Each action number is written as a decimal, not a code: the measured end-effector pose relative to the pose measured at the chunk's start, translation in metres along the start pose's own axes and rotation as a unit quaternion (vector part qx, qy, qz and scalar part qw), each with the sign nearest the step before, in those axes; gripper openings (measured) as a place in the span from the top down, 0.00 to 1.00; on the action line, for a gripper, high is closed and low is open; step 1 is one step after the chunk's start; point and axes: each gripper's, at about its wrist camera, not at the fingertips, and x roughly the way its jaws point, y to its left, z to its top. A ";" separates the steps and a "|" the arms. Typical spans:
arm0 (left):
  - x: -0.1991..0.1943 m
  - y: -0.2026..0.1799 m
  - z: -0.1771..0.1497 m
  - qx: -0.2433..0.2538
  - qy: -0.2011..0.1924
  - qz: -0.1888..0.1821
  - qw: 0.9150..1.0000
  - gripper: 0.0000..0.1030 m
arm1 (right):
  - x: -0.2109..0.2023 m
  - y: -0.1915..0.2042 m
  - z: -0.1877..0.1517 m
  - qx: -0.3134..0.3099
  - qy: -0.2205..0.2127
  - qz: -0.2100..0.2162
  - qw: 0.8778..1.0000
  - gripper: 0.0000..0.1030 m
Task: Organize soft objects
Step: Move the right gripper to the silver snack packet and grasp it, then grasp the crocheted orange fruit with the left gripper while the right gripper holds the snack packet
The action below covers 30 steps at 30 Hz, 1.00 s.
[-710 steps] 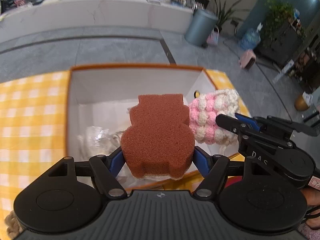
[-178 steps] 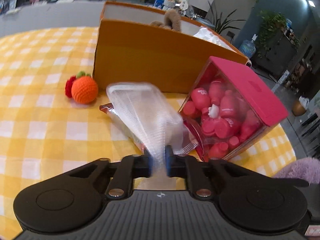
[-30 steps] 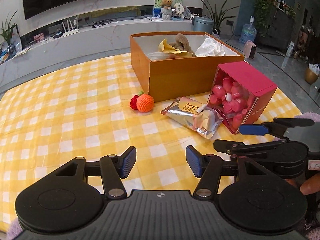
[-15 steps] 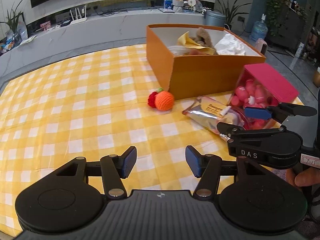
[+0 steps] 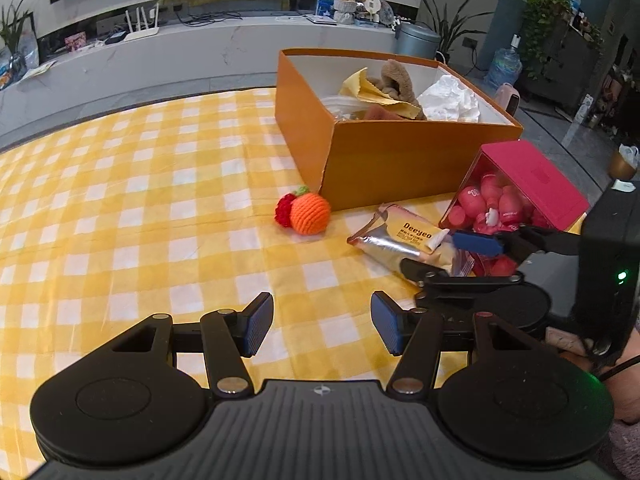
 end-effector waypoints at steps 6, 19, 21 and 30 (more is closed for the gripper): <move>0.008 0.000 0.002 0.013 0.011 0.012 1.000 0.35 | 0.025 0.004 0.009 -0.033 0.017 -0.012 0.999 0.33; 0.021 -0.002 0.017 0.025 -0.001 -0.019 1.000 0.37 | 0.037 -0.012 0.020 -0.029 0.043 0.037 0.998 0.76; 0.029 -0.003 0.025 0.029 -0.002 -0.015 0.999 0.37 | 0.033 -0.017 0.024 -0.006 0.031 0.048 0.998 0.77; 0.081 0.005 0.054 0.009 -0.017 0.013 1.000 0.30 | 0.053 -0.016 0.029 0.015 0.026 0.052 0.998 0.76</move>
